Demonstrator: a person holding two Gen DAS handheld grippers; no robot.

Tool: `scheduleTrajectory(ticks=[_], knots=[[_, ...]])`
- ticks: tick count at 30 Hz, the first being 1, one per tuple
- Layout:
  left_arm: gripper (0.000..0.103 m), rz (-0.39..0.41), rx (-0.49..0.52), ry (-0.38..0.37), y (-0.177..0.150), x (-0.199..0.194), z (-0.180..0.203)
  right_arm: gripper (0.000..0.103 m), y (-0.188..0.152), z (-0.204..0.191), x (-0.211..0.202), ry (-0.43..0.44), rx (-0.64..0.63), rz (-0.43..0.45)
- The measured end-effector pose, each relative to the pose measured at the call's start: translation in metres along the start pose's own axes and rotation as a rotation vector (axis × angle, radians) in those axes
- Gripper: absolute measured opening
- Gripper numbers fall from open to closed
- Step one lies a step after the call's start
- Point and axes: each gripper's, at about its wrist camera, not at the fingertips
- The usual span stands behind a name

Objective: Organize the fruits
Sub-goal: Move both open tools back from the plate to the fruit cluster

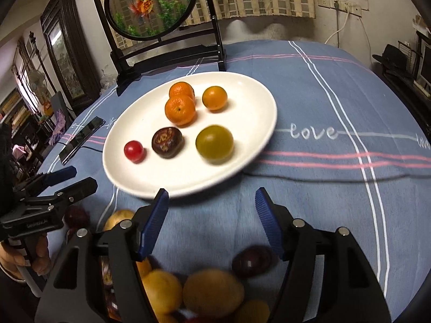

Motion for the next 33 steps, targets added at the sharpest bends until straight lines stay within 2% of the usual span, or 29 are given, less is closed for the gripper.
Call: scheduleTrajectory(ticks=[3, 5, 7, 14, 21, 26, 33], knots=[[0.089, -0.006, -0.015, -0.002, -0.013, -0.005, -0.007, 0.067, -0.013, 0.0, -0.017, -0.03, 0.023, 0.05], [0.089, -0.015, -0.023, 0.0, -0.023, -0.008, -0.011, 0.069, -0.024, -0.005, -0.032, -0.012, 0.01, 0.092], [0.089, -0.026, -0.033, -0.005, -0.034, -0.014, -0.015, 0.069, -0.033, -0.009, -0.042, 0.001, 0.011, 0.096], [0.094, -0.003, -0.075, -0.032, -0.059, -0.04, -0.025, 0.069, -0.062, -0.017, -0.062, 0.014, -0.011, 0.062], [0.094, -0.001, -0.106, -0.05, -0.069, -0.053, -0.029, 0.069, -0.08, -0.019, -0.077, 0.027, 0.0, 0.036], [0.094, 0.003, -0.095, -0.053, -0.074, -0.057, -0.025, 0.069, -0.094, -0.025, -0.071, 0.005, -0.019, -0.037], [0.094, -0.05, -0.104, -0.069, -0.08, -0.047, -0.027, 0.069, -0.105, -0.037, -0.061, 0.01, -0.058, -0.098]])
Point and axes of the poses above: each gripper's, at about its wrist camera, not at the fingertips, and x roughly the way its jaws point, z to its right, y to its top, and after that the axes turned 13 degrees about y, right-handed
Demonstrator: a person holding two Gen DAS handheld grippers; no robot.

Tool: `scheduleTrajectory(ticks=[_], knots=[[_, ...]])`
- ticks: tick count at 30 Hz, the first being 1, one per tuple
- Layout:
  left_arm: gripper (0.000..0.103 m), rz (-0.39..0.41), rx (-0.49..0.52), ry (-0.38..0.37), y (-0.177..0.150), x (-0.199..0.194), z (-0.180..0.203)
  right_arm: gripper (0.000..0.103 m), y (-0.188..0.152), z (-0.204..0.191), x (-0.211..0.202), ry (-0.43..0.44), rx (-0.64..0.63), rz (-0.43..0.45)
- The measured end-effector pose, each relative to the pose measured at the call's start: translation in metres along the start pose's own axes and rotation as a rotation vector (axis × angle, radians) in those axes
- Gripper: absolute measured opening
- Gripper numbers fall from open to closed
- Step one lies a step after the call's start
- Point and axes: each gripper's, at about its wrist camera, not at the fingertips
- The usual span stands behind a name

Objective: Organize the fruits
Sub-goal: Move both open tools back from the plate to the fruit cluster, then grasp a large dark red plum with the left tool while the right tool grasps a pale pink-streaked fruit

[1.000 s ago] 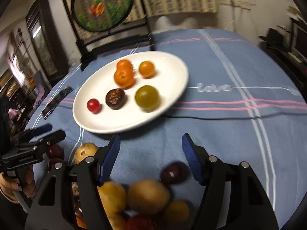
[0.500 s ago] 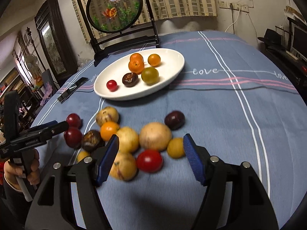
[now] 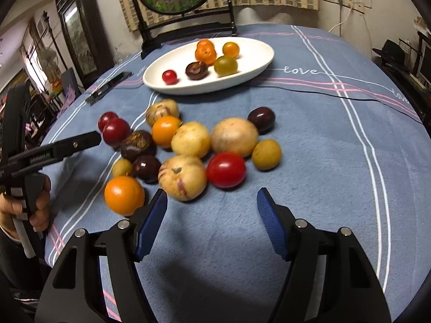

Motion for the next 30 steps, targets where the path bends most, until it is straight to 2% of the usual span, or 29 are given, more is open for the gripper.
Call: scheduleTrajectory(ticks=[4, 10, 14, 18, 20, 30], knots=[[0.094, -0.01, 0.012, 0.01, -0.002, 0.001, 0.003, 0.069, 0.0, -0.012, 0.008, 0.003, -0.035, -0.036], [0.094, -0.005, 0.045, 0.019, -0.006, -0.001, 0.01, 0.06, 0.007, -0.029, 0.028, -0.002, -0.078, -0.083], [0.094, -0.015, 0.064, 0.028, -0.007, 0.0, 0.014, 0.059, 0.016, -0.032, 0.038, -0.027, -0.07, -0.096], [0.094, -0.032, 0.079, 0.042, -0.007, 0.004, 0.017, 0.052, 0.018, -0.03, 0.038, -0.026, -0.06, -0.065], [0.094, -0.038, 0.073, 0.037, -0.007, 0.005, 0.016, 0.041, 0.017, -0.027, 0.033, -0.018, -0.049, -0.046], [0.094, -0.047, 0.104, 0.083, -0.006, 0.008, 0.024, 0.041, 0.008, -0.016, 0.013, 0.05, -0.034, 0.0]])
Point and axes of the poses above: each gripper's, at about its wrist camera, not at the fingertips, and x roughly the way its jaws point, z to its right, y to its top, and after that the axes turned 13 degrees about y, right-handed
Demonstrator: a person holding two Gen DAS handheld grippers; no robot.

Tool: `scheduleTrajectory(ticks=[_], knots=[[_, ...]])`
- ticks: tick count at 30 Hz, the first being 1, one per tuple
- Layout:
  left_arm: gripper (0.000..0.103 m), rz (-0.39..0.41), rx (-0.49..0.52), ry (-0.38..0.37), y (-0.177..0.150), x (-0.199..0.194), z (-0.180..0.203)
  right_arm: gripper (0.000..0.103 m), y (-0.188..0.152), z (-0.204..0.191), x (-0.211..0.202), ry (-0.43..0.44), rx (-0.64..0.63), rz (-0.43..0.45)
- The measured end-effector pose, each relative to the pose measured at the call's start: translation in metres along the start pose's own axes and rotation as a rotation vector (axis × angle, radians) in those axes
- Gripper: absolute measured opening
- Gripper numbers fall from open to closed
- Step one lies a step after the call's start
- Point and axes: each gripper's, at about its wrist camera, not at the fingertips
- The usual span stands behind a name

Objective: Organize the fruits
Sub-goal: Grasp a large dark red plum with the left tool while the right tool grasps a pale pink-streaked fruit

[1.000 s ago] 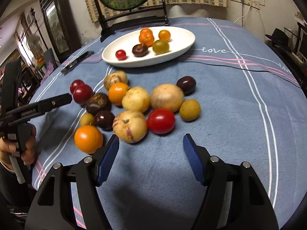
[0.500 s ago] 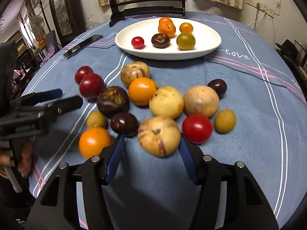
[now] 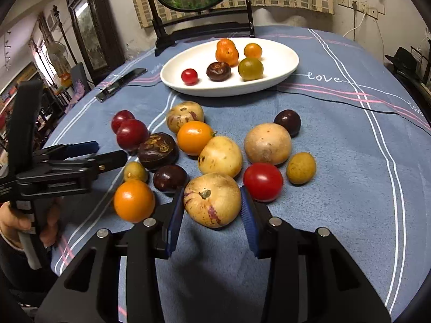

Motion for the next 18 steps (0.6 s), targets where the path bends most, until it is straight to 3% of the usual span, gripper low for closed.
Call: scheduleTrajectory(ticks=[4, 8, 18], knots=[[0.093, -0.006, 0.0, -0.004, 0.003, 0.002, 0.006, 0.041, -0.005, 0.008, -0.006, 0.022, 0.012, 0.007], [0.075, -0.018, -0.012, 0.027, 0.007, 0.007, 0.009, 0.041, -0.008, 0.011, -0.012, 0.05, 0.016, 0.02], [0.073, -0.042, -0.006, 0.038, 0.022, 0.013, 0.02, 0.041, -0.011, 0.009, -0.014, 0.08, 0.008, 0.032]])
Point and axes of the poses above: each gripper's, at about its wrist camera, not at the fingertips, and x roughly the way its jaws point, z to its right, y to its top, and after that the axes turned 13 degrees about y, right-handed
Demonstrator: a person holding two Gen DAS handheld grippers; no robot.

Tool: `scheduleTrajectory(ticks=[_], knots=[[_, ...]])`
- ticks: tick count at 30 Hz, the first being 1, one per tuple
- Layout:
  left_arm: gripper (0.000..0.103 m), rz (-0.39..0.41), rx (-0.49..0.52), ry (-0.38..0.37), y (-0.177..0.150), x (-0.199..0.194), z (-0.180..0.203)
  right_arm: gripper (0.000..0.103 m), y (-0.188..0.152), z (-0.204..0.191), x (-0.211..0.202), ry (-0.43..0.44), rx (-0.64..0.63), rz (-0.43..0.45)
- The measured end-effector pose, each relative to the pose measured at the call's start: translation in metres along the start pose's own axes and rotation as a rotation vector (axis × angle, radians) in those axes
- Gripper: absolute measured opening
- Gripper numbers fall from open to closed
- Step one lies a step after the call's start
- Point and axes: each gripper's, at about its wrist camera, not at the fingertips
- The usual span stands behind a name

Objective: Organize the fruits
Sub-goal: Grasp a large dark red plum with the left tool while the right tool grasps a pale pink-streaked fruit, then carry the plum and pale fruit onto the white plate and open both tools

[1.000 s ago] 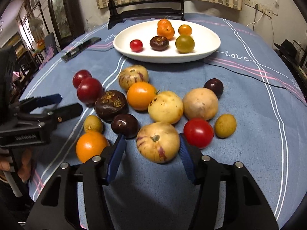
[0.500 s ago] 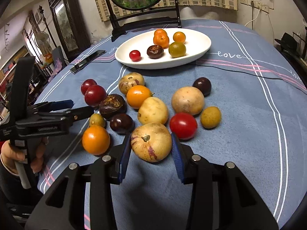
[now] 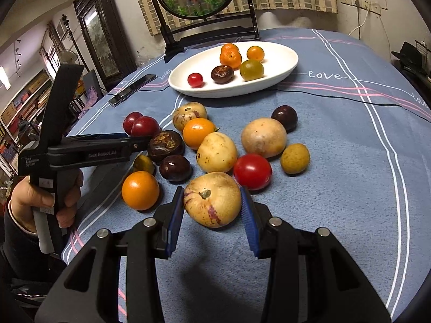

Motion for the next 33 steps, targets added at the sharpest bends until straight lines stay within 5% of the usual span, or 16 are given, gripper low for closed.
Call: scheduleTrajectory(ticks=[12, 13, 15, 16, 26, 33], knots=[[0.07, 0.024, -0.051, -0.009, 0.012, 0.0, -0.003, 0.041, -0.001, -0.001, 0.0, 0.01, -0.004, 0.002], [0.066, 0.028, -0.044, -0.013, 0.01, -0.001, -0.002, 0.041, -0.001, -0.001, 0.0, 0.012, -0.005, 0.003], [0.043, 0.028, -0.015, -0.069, 0.004, -0.005, 0.0, 0.041, -0.001, -0.001, 0.0, 0.015, -0.005, 0.005], [0.041, 0.03, -0.003, -0.082, 0.002, -0.007, 0.001, 0.041, -0.001, -0.001, 0.0, 0.016, -0.006, 0.005], [0.047, 0.009, -0.008, -0.075, 0.0, -0.005, 0.0, 0.041, -0.001, -0.001, 0.0, 0.016, -0.01, 0.006], [0.041, 0.042, 0.019, -0.045, 0.003, -0.003, 0.01, 0.041, -0.002, -0.001, 0.001, 0.02, -0.013, 0.003]])
Point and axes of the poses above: each gripper's, at about its wrist camera, not at the fingertips, and x roughly the way its jaws point, z to its right, y to its top, and after that the axes turned 13 degrees about y, right-handed
